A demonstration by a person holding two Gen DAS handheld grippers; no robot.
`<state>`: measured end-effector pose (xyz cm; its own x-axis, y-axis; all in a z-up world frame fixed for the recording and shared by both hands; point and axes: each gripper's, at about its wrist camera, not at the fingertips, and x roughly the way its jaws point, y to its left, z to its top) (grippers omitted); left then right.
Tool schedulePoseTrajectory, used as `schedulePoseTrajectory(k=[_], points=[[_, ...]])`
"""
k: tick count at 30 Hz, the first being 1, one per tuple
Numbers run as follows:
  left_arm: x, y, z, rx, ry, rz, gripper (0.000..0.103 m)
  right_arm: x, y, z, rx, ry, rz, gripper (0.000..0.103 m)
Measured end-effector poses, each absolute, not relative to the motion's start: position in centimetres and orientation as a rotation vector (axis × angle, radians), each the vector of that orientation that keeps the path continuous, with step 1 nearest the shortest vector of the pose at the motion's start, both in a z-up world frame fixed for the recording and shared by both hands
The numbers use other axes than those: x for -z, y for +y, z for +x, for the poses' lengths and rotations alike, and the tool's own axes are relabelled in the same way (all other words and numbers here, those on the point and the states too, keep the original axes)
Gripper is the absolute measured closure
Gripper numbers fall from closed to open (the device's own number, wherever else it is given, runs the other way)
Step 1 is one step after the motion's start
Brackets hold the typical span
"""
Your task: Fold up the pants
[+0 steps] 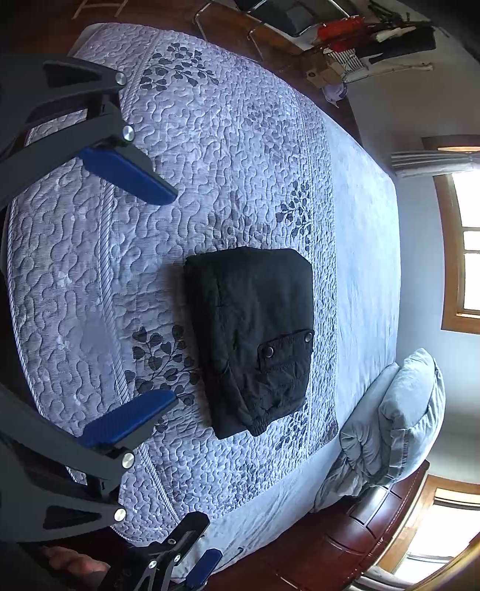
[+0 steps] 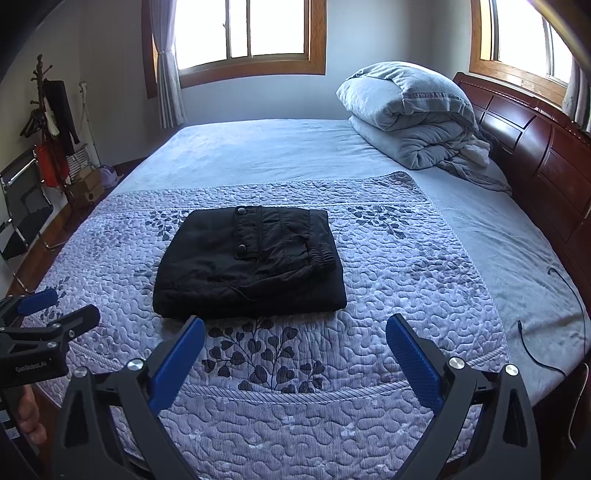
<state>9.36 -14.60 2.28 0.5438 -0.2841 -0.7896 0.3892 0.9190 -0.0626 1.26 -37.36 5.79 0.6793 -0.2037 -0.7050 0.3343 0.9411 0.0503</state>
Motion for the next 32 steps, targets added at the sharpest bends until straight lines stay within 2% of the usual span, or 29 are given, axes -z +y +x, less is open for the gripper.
schedulePoseTrajectory(k=[32], points=[[-2.7,-14.7,9.1,0.397,0.863,0.143,0.003,-4.8,-38.0,1.9,0.310,0.793,0.209,0.004]])
